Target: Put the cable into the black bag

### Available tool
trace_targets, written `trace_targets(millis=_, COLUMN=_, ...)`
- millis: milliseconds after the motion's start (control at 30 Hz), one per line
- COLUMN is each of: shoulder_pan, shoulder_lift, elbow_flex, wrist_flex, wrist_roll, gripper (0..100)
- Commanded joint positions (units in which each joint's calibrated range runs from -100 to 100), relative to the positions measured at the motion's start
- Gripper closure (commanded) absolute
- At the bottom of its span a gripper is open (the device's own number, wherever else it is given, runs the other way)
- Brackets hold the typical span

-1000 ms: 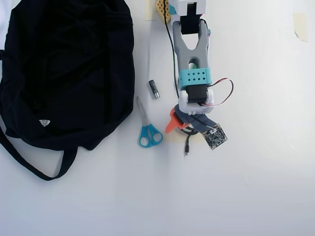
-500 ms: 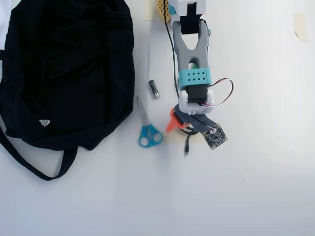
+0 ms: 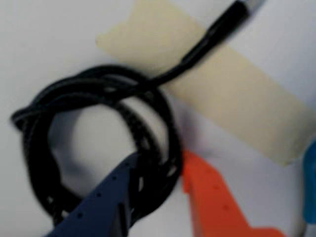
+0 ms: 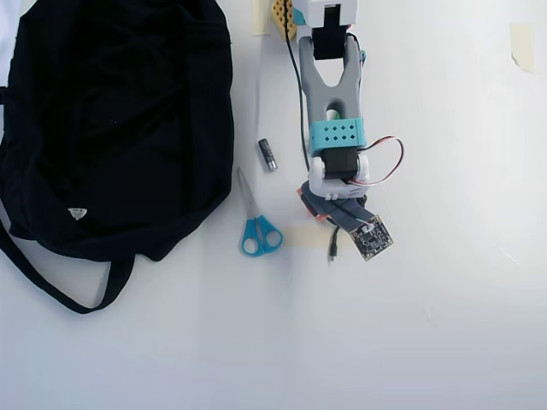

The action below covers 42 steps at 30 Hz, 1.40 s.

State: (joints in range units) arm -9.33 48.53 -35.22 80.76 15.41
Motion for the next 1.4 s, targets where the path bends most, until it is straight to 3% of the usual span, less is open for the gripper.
trace_targets(millis=0, shoulder_pan=-0.39, shoulder_lift=-0.81, elbow_flex=-1.71, wrist_flex=-0.57, wrist_roll=0.37, gripper=98)
trace_targets(millis=1000, shoulder_pan=-0.39, shoulder_lift=-1.47, elbow_flex=-5.39, wrist_flex=0.72, wrist_roll=-0.31, gripper=98)
trace_targets(millis=1133, shoulder_pan=-0.39, shoulder_lift=-1.47, elbow_flex=-9.97, wrist_flex=4.33, wrist_roll=-0.36, gripper=98)
trace_targets(millis=1367, shoulder_pan=-0.99, shoulder_lift=-1.47, elbow_flex=-23.00, wrist_flex=14.24, wrist_roll=-5.81, gripper=98)
